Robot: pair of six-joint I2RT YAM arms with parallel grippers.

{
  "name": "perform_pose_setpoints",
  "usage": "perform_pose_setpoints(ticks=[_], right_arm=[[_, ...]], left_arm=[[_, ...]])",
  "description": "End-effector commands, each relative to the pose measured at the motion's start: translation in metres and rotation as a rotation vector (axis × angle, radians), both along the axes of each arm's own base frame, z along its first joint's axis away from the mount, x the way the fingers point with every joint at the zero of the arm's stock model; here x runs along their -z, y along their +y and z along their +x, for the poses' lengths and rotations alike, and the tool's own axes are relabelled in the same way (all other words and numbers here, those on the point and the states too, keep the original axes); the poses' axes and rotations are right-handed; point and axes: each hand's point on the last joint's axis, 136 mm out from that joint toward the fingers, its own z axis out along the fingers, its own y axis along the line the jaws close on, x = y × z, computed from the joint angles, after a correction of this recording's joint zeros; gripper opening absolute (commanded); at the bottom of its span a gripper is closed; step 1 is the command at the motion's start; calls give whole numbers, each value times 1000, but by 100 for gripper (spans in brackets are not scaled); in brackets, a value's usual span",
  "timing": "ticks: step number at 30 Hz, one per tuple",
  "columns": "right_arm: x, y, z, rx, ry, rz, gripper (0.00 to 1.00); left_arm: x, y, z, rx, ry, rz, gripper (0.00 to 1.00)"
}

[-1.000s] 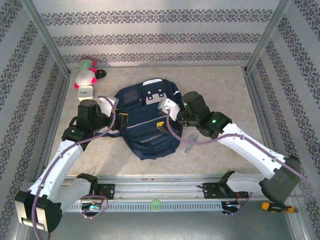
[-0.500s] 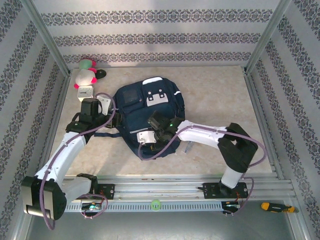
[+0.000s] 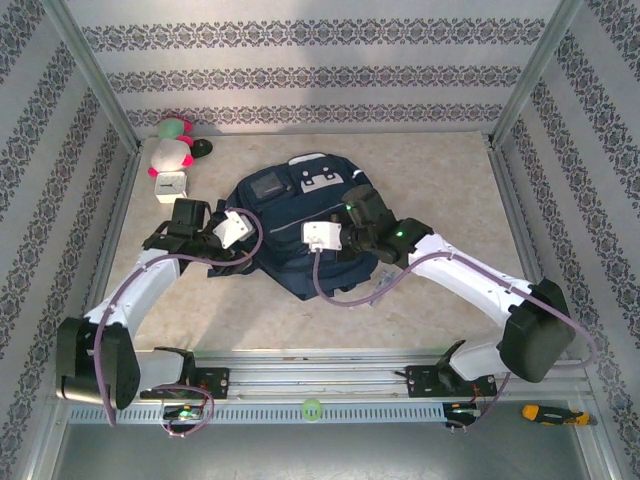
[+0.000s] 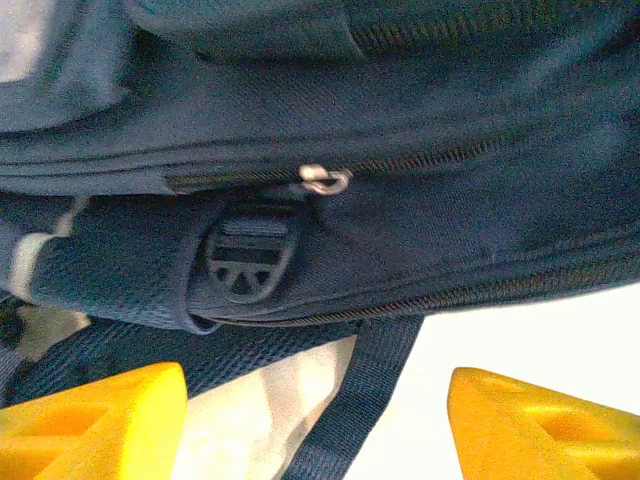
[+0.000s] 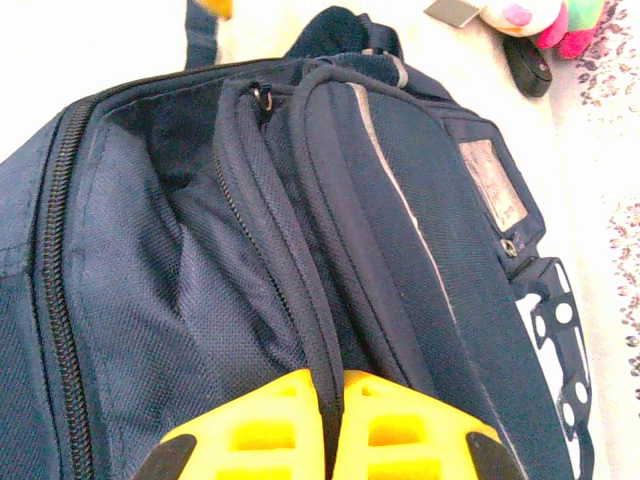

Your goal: Pack the student bag

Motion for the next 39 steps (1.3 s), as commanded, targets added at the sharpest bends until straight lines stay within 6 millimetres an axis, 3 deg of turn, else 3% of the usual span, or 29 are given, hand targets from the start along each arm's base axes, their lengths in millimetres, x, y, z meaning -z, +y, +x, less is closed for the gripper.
perform_pose_setpoints(ticks=[1, 7, 14, 24, 26, 28, 30, 39], right_arm=[[-26, 14, 2, -40, 1, 115, 0], [-39, 13, 1, -53, 12, 174, 0], [-44, 13, 0, -53, 15, 195, 0], [-51, 13, 11, 4, 20, 234, 0], [-50, 13, 13, 14, 24, 237, 0], [-41, 11, 27, 98, 50, 241, 0], [-37, 11, 33, 134, 65, 254, 0], [-29, 16, 52, 238, 94, 316, 0]], left_arm=[[1, -18, 3, 130, -48, -26, 68], [-15, -36, 32, 106, -190, -172, 68], [-3, -42, 46, 135, -180, -177, 64], [-2, -53, 54, 164, -206, -208, 41], [-5, -57, 53, 170, -207, -224, 33], [-14, -69, 35, 214, -155, -292, 6], [-18, -74, 24, 236, -124, -326, 0], [-26, -88, -11, 244, -17, -408, 0]])
